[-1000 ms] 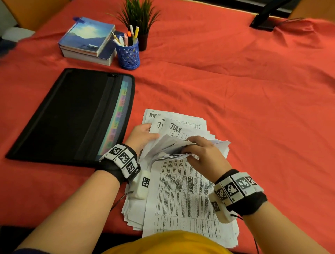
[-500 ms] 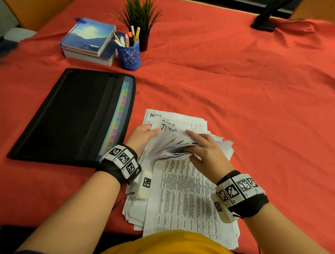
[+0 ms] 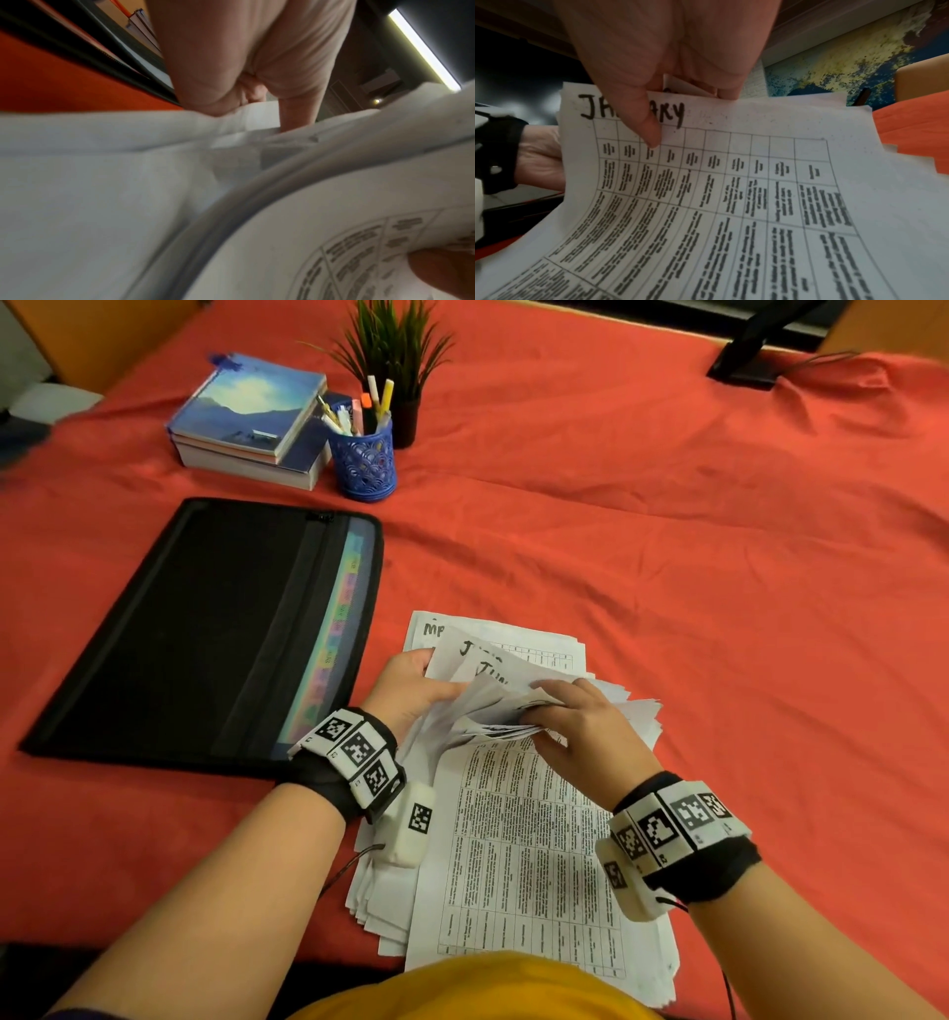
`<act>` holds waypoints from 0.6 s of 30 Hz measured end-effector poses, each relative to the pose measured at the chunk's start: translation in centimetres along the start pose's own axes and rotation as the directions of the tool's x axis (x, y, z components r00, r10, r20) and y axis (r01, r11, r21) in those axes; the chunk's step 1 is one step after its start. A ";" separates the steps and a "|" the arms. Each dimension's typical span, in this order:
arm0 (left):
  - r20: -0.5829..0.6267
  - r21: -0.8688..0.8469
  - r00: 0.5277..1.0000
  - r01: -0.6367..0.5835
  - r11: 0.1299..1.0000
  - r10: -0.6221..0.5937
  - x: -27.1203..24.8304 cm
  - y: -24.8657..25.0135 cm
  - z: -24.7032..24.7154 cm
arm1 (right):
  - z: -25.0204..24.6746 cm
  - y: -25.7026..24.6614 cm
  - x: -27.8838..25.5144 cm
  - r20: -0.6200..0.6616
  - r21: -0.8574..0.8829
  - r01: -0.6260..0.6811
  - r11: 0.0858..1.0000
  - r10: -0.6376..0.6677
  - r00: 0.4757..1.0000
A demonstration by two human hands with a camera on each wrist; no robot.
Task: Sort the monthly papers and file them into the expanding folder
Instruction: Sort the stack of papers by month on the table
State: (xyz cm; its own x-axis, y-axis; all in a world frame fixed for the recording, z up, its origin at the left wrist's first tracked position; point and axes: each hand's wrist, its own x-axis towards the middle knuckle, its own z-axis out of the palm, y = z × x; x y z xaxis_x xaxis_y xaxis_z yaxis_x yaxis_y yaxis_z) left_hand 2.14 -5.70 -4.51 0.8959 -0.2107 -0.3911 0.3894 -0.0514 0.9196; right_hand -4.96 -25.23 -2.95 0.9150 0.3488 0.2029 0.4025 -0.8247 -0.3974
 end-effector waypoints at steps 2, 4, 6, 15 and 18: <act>0.000 -0.041 1.000 -0.009 0.999 0.009 -0.2 0.0 0.2 | -0.1 -0.1 0.0 0.003 -0.016 0.036 0.999 -0.036 0.999; -0.019 -0.023 1.000 -0.004 1.000 0.003 0.0 -0.3 0.1 | -0.3 -0.2 -0.2 -0.014 -0.027 0.047 0.999 -0.047 0.999; -0.050 0.015 0.999 0.004 1.000 -0.003 0.3 -0.5 -0.4 | -0.4 -0.5 -0.3 -0.044 -0.051 0.058 0.997 -0.060 0.997; 0.304 0.355 0.943 0.020 0.935 -0.135 -0.5 -0.2 -2.3 | -0.3 -0.5 -0.6 -0.051 0.016 0.012 1.000 -0.011 0.999; 0.193 0.326 0.978 0.015 0.945 -0.083 -0.7 -0.2 -2.5 | -0.4 -0.6 -0.5 -0.079 -0.040 0.050 0.998 -0.053 0.995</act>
State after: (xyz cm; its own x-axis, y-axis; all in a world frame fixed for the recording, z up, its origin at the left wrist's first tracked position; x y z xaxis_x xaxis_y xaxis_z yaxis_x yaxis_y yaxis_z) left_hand 1.97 -3.08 -4.56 0.8024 -0.3905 -0.4513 0.3120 -0.3703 0.8750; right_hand -5.68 -25.06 -2.50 0.8871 0.3558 0.2939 0.4463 -0.8235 -0.3502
